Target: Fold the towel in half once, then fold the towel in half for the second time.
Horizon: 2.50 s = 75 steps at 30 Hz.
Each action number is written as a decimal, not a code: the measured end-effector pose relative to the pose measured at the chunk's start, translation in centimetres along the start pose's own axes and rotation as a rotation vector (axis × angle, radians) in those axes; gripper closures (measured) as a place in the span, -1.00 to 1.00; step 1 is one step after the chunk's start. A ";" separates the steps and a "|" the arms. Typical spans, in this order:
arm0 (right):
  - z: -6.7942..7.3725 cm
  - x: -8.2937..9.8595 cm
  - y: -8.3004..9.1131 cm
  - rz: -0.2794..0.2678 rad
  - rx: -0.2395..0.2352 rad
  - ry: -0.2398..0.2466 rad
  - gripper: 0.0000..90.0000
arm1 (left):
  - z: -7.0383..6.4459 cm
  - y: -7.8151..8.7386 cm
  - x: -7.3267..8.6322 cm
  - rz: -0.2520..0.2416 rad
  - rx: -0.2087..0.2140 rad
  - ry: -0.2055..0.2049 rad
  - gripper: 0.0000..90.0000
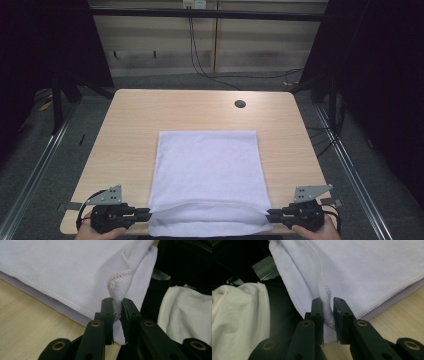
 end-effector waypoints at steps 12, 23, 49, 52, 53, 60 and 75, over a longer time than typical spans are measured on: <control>0.7 0.3 1.5 -0.092 0.006 0.002 0.53 | 0.8 1.2 -0.5 -0.008 -0.004 0.013 0.58; -4.3 -4.5 -1.6 -0.111 0.093 -0.020 0.39 | 6.0 -3.8 -4.7 -0.010 -0.119 0.125 0.25; -10.7 -7.7 -8.2 0.008 0.215 -0.112 0.29 | 9.5 -8.7 -5.4 0.054 -0.282 0.051 0.21; -9.9 -6.9 -7.3 0.038 0.207 -0.098 0.47 | 8.5 -8.5 -5.3 0.080 -0.265 0.047 0.28; -9.9 -6.9 -7.3 0.038 0.207 -0.098 0.47 | 8.1 -8.5 -5.1 0.081 -0.260 0.039 0.28; -8.2 -5.4 -6.3 0.057 0.208 -0.089 0.47 | 6.1 -8.2 -4.7 0.116 -0.186 0.094 0.34; -5.6 -4.4 -4.8 0.067 0.151 -0.099 0.33 | 3.7 -7.3 -4.9 0.100 -0.127 0.113 0.26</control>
Point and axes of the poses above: each handheld gripper's, and its own axes: y roughly backward along the jaws, x roughly out of its underside, z roughly to its left, the point moved 1 cm from there along -y, roughly forward along the jaws, and after that the axes turned 7 degrees about -x, right-handed, at the moved point
